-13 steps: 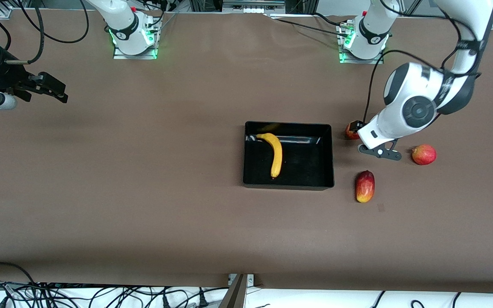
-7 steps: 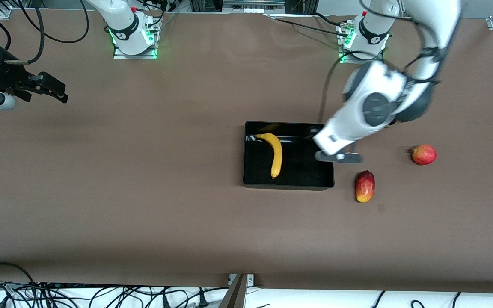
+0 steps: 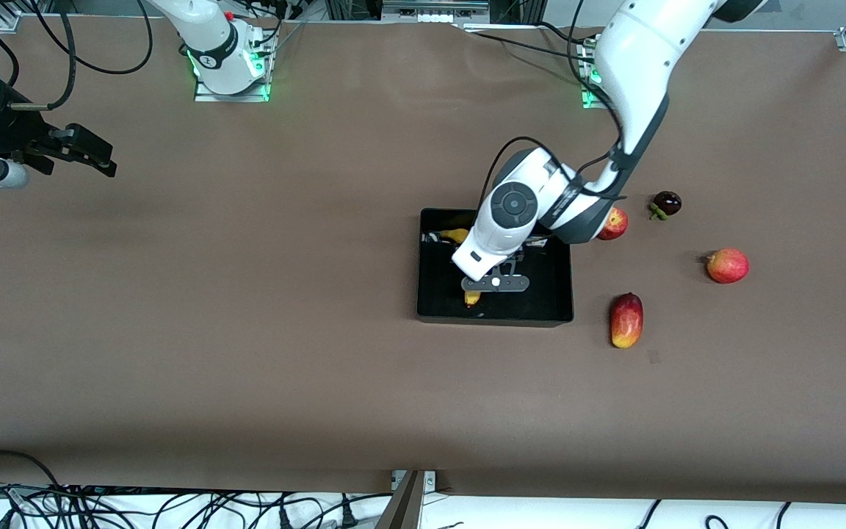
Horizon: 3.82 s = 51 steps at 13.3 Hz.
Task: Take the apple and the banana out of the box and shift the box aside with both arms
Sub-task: 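Move the left gripper back into the box over the yellow banana, then grasp the banana with the left gripper and lift it out, then place the banana beside the mango while the right gripper reaches out, then grasp the box rim with the right gripper while the left gripper withdraws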
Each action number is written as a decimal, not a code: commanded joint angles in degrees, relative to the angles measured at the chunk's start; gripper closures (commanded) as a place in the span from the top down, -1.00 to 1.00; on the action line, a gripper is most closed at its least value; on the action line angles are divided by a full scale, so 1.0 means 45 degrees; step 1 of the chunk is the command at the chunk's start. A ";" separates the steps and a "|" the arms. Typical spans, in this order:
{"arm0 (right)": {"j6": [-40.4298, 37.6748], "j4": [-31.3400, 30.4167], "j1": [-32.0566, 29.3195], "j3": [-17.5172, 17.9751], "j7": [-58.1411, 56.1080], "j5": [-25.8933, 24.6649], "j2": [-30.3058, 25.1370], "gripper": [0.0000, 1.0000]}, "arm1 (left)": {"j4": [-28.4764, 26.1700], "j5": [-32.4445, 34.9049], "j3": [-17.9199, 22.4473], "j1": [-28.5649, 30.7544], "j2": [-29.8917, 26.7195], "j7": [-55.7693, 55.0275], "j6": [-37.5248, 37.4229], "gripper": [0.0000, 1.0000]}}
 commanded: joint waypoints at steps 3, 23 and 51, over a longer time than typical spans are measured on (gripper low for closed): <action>-0.0058 0.0208 -0.0164 0.0168 -0.0013 -0.0137 0.0071 1.00 | 0.0266 0.0278 0.0518 -0.0727 0.0963 -0.1535 0.1413 1.00; 0.0469 0.0402 0.0246 0.0284 0.0064 -0.0020 0.0071 1.00 | 0.0559 -0.0014 0.0362 0.2587 -0.3915 0.2937 -0.5708 -1.00; 0.7967 0.2941 0.7881 0.0442 0.7113 0.1328 0.9462 1.00 | -0.1028 -0.0132 0.2627 0.6147 -0.5964 1.3131 -0.6969 1.00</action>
